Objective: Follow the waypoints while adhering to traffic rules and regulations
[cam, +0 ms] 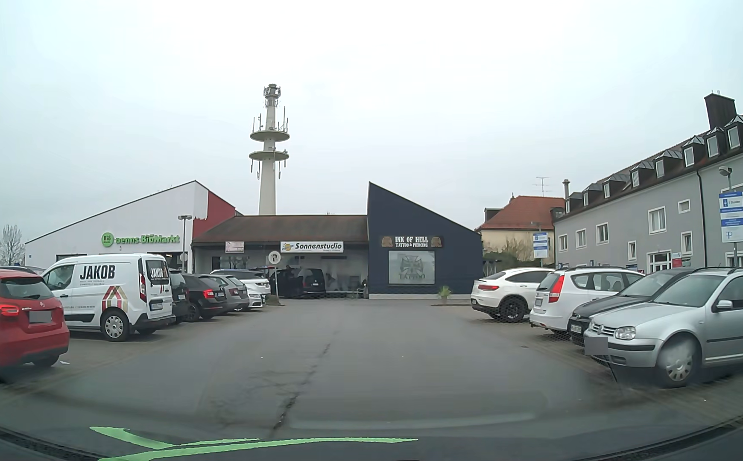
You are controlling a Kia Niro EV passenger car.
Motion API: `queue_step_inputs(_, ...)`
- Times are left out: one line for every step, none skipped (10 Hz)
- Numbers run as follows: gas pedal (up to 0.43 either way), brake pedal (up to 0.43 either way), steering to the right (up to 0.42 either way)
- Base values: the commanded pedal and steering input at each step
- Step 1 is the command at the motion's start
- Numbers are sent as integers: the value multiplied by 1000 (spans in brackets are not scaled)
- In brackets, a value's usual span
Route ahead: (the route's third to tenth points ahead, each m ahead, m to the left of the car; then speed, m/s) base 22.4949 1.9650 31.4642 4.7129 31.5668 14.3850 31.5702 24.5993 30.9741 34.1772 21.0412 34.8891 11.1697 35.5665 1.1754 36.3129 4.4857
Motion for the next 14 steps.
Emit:
queue_step_inputs(0, 0, -13)
queue_step_inputs(0, 0, -13)
queue_step_inputs(0, 0, -13)
queue_step_inputs(0, 0, -13)
queue_step_inputs(0, 0, -13)
queue_step_inputs(0, 0, -13)
queue_step_inputs(0, 0, -12)
queue_step_inputs(0, 0, -12)
queue_step_inputs(0, 0, -12)
queue_step_inputs(0, 0, -12)
queue_step_inputs(0, 0, -11)
queue_step_inputs(0, 0, -11)
queue_step_inputs(0, 0, -11)
queue_step_inputs(0, 0, -11)
